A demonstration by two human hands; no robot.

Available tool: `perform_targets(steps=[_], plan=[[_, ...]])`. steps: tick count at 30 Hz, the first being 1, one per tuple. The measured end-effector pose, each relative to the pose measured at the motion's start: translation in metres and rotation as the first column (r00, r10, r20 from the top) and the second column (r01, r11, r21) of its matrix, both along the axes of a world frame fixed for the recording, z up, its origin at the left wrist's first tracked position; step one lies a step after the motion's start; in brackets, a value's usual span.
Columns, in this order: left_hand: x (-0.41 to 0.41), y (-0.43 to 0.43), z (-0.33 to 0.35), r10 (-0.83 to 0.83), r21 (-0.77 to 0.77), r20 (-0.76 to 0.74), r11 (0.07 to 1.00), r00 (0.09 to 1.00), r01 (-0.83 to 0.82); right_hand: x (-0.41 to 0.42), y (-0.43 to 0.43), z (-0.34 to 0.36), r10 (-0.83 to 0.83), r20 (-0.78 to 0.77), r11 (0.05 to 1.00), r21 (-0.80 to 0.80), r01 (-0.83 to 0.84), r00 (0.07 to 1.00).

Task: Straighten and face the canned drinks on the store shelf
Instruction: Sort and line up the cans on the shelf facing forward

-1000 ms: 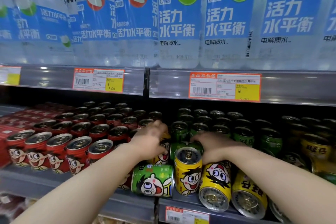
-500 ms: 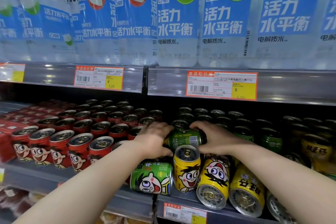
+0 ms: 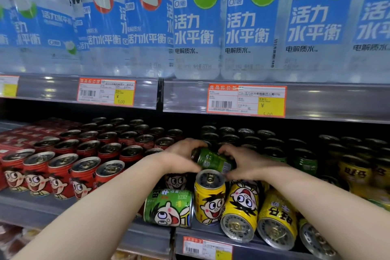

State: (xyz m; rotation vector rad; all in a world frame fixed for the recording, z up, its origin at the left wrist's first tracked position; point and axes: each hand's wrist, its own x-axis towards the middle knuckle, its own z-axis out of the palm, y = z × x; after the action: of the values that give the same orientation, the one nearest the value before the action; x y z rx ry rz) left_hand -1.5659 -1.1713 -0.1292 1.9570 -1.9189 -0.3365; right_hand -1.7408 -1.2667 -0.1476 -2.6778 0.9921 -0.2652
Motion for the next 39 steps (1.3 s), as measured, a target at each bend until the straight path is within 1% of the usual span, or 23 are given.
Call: perform_targets(steps=[3, 6, 11, 16, 18, 21, 22, 24, 26, 28, 30, 33, 35, 37, 39], plan=[[-0.001, -0.001, 0.004, 0.01, -0.023, -0.058, 1.0, 0.998, -0.011, 0.001, -0.001, -0.005, -0.021, 0.007, 1.0, 0.019, 0.02, 1.0], [-0.005, -0.002, 0.007, 0.008, -0.024, -0.119, 1.0, 0.993, -0.011, 0.001, -0.001, -0.004, -0.008, -0.005, 1.0, -0.002, 0.008, 1.0], [-0.01, -0.003, 0.007, 0.001, -0.018, -0.103, 1.0, 0.995, -0.002, -0.01, -0.005, -0.001, -0.014, -0.027, 1.0, -0.018, 0.013, 1.0], [-0.01, -0.002, 0.009, 0.03, -0.003, -0.066, 1.0, 0.997, -0.031, -0.029, -0.011, 0.004, -0.068, -0.072, 0.997, -0.044, 0.065, 0.995], [-0.01, -0.002, 0.01, 0.033, -0.006, -0.026, 0.999, 0.999, -0.033, -0.035, -0.011, 0.004, -0.085, -0.1, 0.995, -0.053, 0.08, 0.991], [-0.015, -0.004, 0.009, 0.035, -0.003, 0.123, 0.999, 0.992, -0.035, -0.042, -0.01, 0.004, -0.099, -0.172, 0.994, -0.063, 0.089, 0.98], [-0.017, -0.005, 0.007, 0.037, 0.013, 0.151, 0.999, 0.988, -0.039, -0.045, -0.011, 0.003, -0.102, -0.201, 0.994, -0.061, 0.091, 0.974], [-0.018, -0.009, 0.002, 0.05, 0.064, 0.122, 0.996, 0.991, -0.058, -0.05, -0.011, 0.002, -0.114, -0.245, 0.993, -0.05, 0.105, 0.963], [-0.017, -0.013, -0.001, 0.069, 0.068, 0.079, 0.995, 0.994, -0.074, -0.054, -0.011, 0.004, -0.138, -0.293, 0.99, -0.051, 0.129, 0.946], [-0.016, -0.013, -0.003, 0.081, 0.053, 0.104, 0.995, 0.991, -0.087, -0.057, -0.011, 0.005, -0.165, -0.351, 0.986, -0.04, 0.161, 0.922], [-0.019, -0.011, -0.006, 0.067, 0.045, 0.174, 0.996, 0.982, -0.076, -0.059, -0.011, 0.004, -0.194, -0.383, 0.978, -0.006, 0.208, 0.903], [-0.033, 0.003, -0.011, 0.048, 0.047, 0.263, 0.997, 0.964, -0.062, -0.058, -0.013, 0.001, -0.225, -0.38, 0.966, 0.033, 0.257, 0.897], [-0.048, 0.014, -0.016, 0.022, 0.086, 0.313, 0.995, 0.949, -0.052, -0.057, -0.012, -0.001, -0.239, -0.367, 0.963, 0.03, 0.268, 0.899], [-0.062, 0.024, -0.021, 0.004, 0.134, 0.343, 0.99, 0.939, -0.053, -0.056, -0.01, -0.003, -0.246, -0.33, 0.964, 0.013, 0.265, 0.911], [-0.069, 0.029, -0.026, 0.003, 0.15, 0.365, 0.987, 0.931, -0.062, -0.057, -0.009, 0.0, -0.238, -0.263, 0.967, 0.028, 0.254, 0.935]])
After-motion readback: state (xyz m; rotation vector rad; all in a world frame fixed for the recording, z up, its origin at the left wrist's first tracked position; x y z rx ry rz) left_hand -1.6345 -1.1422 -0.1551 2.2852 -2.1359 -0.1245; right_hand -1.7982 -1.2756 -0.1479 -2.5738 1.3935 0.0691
